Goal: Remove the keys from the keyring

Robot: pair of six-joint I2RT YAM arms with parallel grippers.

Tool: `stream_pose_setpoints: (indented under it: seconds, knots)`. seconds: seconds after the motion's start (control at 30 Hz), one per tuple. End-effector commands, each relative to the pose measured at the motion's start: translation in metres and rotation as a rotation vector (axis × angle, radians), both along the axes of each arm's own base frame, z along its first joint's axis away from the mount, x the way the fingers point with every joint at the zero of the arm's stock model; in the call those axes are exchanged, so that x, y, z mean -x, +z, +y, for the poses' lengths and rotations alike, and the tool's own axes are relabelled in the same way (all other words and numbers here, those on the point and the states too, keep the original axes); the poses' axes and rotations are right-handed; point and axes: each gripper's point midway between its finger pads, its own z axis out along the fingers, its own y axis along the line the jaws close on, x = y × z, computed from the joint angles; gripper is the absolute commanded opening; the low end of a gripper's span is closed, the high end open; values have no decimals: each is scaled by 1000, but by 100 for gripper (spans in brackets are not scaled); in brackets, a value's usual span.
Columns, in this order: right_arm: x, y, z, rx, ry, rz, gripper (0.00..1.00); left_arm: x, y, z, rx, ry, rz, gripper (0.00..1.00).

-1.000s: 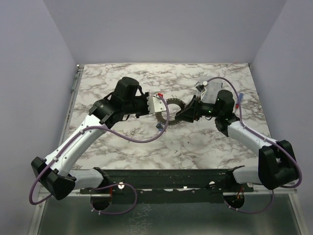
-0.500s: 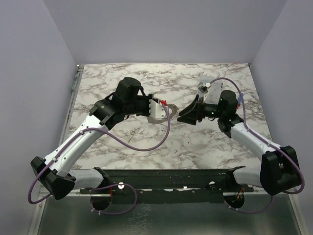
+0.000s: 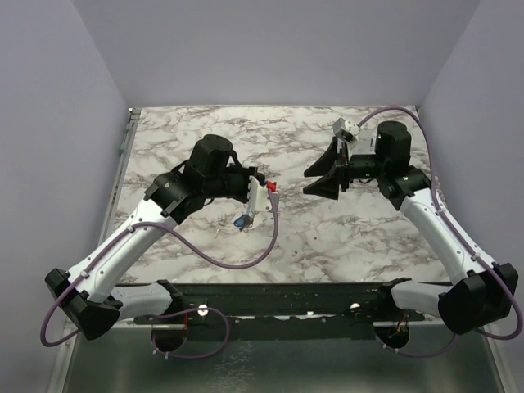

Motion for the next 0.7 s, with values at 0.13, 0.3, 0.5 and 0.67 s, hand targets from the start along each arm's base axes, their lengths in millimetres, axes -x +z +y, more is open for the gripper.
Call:
stream_pose_setpoints:
  seconds: [0.13,0.3,0.5,0.67]
  knots:
    - [18,11,-5,15,66,-34,63,20,28,-6,19,-180,-180,0]
    - [16,18,-5,22,65,-75,60,28,36,-4,-15,-275,-326,0]
    - [16,25,-5,19,71,-93,59,34,49,-3,-25,-340,-496,0]
    - [17,30,-4,9,78,-88,59,35,50,-2,-66,-384,-598,0]
